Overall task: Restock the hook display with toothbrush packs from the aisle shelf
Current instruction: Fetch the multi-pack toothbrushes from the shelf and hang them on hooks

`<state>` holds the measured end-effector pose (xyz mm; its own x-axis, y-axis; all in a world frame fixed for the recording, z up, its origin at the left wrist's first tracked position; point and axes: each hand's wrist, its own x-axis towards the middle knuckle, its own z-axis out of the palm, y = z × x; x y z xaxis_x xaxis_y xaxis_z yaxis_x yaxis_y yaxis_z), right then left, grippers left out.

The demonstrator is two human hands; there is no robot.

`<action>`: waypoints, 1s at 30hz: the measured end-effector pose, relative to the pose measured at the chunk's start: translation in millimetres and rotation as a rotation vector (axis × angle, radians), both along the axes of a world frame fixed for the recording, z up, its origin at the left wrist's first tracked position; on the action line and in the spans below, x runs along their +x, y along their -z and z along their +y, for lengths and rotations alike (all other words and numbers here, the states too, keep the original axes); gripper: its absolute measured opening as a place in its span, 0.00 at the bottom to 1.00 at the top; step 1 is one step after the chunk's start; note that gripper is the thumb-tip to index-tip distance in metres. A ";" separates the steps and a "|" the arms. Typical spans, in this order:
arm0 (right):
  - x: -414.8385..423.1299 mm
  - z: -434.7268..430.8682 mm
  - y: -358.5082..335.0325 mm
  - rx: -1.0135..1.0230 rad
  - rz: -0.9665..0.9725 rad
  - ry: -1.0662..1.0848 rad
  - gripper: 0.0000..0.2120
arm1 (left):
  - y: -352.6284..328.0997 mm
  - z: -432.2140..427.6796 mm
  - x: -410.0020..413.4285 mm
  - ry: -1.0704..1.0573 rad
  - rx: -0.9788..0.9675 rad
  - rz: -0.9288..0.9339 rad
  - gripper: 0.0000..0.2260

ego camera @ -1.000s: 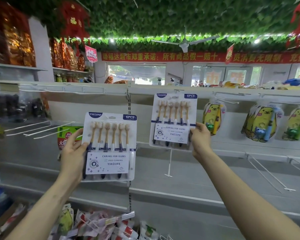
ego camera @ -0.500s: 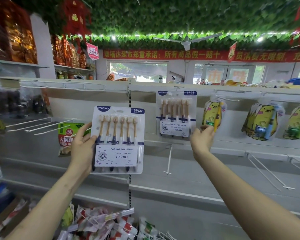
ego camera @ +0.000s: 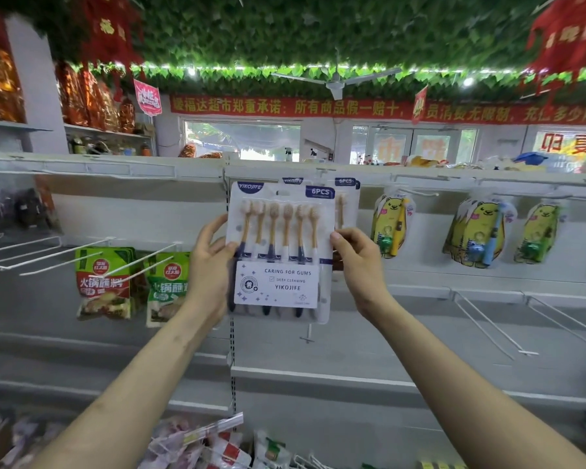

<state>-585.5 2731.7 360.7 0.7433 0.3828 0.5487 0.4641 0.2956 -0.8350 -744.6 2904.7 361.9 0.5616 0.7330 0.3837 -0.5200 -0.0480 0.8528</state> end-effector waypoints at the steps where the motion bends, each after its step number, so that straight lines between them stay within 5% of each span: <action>1: 2.3 -4.7 -0.4 0.023 -0.002 0.029 0.06 | 0.0 -4.6 5.2 0.015 0.001 0.001 0.20; 18: 8.2 -35.4 2.6 0.172 -0.139 0.258 0.06 | 3.2 -26.1 37.6 0.027 0.047 0.015 0.16; 30: 39.0 -22.3 -8.6 0.177 -0.014 0.287 0.06 | -14.0 -11.3 65.8 0.018 0.129 0.105 0.14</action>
